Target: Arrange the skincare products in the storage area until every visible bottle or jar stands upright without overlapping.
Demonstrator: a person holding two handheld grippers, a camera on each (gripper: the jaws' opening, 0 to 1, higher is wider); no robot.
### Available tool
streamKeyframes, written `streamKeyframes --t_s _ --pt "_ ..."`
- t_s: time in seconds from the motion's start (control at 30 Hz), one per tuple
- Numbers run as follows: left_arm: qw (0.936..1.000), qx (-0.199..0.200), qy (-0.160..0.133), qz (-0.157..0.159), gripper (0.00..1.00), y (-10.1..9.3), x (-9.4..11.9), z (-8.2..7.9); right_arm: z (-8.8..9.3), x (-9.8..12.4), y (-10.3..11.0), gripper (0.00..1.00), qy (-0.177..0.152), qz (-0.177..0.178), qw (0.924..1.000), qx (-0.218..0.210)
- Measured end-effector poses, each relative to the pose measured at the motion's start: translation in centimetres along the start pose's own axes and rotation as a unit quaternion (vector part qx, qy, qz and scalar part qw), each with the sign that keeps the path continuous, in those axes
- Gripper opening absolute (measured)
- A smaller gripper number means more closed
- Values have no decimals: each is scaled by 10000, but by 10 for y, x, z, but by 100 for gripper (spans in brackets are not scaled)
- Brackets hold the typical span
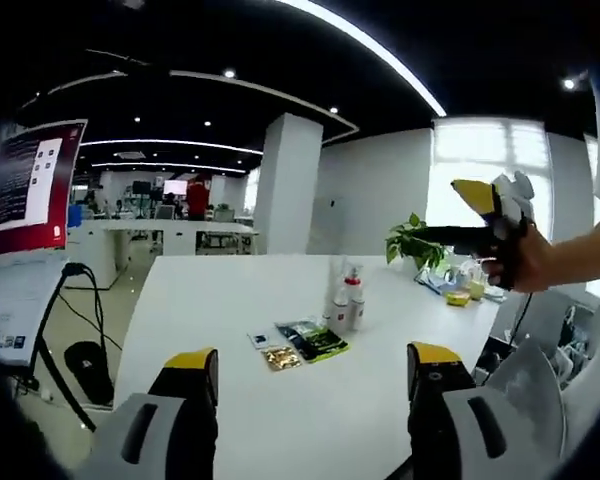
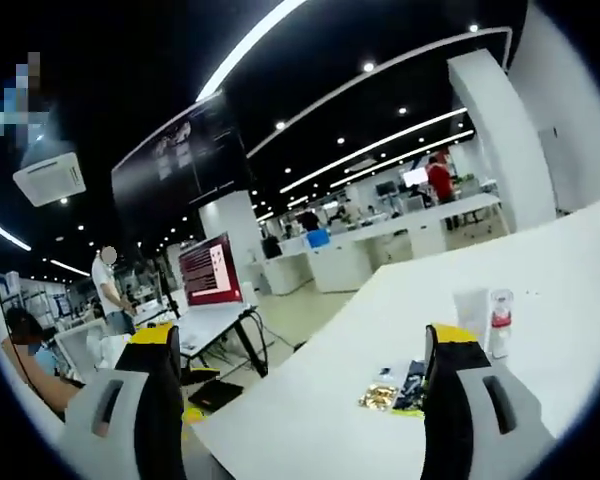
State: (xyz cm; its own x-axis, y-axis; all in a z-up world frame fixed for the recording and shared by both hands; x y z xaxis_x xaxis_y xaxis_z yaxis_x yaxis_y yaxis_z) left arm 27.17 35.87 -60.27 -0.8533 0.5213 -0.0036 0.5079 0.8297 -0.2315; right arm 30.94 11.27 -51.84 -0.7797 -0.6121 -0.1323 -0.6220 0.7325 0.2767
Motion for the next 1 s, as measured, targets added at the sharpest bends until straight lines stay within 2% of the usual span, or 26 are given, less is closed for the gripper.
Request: streamKeyframes --t_s 0.03,0.17,0.23,0.37,0.47,0.53,0.6,0.7,0.77,0.83,0.9,1.0 --pt "9999 -47 -113 9 87 -2 -1 -1 3 4 -1 97 65 14 10000 71" --pt "9997 -183 -143 50 95 -6 -5 2 12 20 -3 97 119 102 9993 341" --pt "9996 -225 -175 73 99 -7 -7 2 21 26 -5 97 293 101 9983 488" --pt "9994 -244 -218 117 100 -11 -9 2 32 38 -9 97 313 192 9974 625" --pt "9993 -1 -368 52 100 -14 -11 -3 42 45 -11 97 209 240 9975 630" --pt "9987 102 -488 61 100 -16 -14 -4 52 48 -11 97 163 227 9977 625" --pt "9987 31 -514 37 100 -20 -14 -2 66 50 -13 97 183 233 9973 672" --pt "9990 -179 -400 64 100 -21 -15 5 81 55 -16 96 440 352 9926 1079" --pt "9990 -260 -347 88 100 -25 -16 8 78 51 -13 92 379 302 9882 1456" --pt "9990 -328 -303 80 100 -26 -18 10 79 52 -12 89 335 274 9891 1410" --pt "9990 -339 -268 67 100 -27 -19 12 85 55 -18 90 579 435 9858 1516" --pt "9989 -418 -204 108 100 -30 -17 14 82 56 -22 90 476 516 9877 1398"
Point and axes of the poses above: the point that each gripper's makers call its tool centre point, and the gripper's own axes: x roughly backward along the fingers, y roughly to its left, z roughly out of its underside, the point moved 6 cm from there along x, roughly backward along the fingers, and after that the axes turned 10 degrees about -y, right-handed, at the moved point
